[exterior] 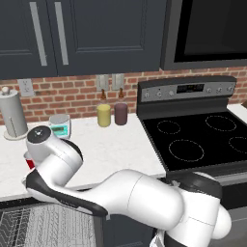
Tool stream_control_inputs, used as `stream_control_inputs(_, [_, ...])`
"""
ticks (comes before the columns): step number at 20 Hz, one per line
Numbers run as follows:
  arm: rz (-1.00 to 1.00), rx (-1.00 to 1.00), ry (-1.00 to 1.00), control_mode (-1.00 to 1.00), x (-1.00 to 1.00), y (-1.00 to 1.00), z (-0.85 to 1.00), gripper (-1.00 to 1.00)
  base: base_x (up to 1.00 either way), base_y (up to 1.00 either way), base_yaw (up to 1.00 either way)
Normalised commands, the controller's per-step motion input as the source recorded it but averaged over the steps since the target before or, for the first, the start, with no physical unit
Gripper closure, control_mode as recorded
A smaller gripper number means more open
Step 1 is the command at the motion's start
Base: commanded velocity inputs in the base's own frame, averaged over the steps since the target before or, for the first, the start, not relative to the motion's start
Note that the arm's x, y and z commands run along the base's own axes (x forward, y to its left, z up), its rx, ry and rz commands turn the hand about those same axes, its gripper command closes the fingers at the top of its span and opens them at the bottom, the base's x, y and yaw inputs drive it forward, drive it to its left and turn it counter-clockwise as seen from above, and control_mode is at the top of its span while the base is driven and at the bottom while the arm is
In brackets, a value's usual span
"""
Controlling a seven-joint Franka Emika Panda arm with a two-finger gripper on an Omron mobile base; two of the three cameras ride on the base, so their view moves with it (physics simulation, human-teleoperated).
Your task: Pick up the cup and bowl from the counter, place them in the dishwasher, and close the dishwasher door.
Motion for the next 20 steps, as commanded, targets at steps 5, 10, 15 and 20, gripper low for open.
stream_control_inputs(5, [0.06, 0.00, 0.00, -1.00, 0.20, 0.00, 0.00, -1.00, 0.00, 0.00, 0.00])
stream_control_inputs(10, [0.03, 0.00, 0.00, -1.00, 0.28, 0.00, 0.00, -1.00, 0.00, 0.00, 0.00])
stream_control_inputs(15, [0.02, 0.00, 0.00, -1.00, 0.22, 0.00, 0.00, -1.00, 0.00, 0.00, 0.00])
stream_control_inputs(20, [0.06, 0.00, 0.00, -1.00, 0.12, 0.12, 0.00, -1.00, 0.00, 0.00, 0.00])
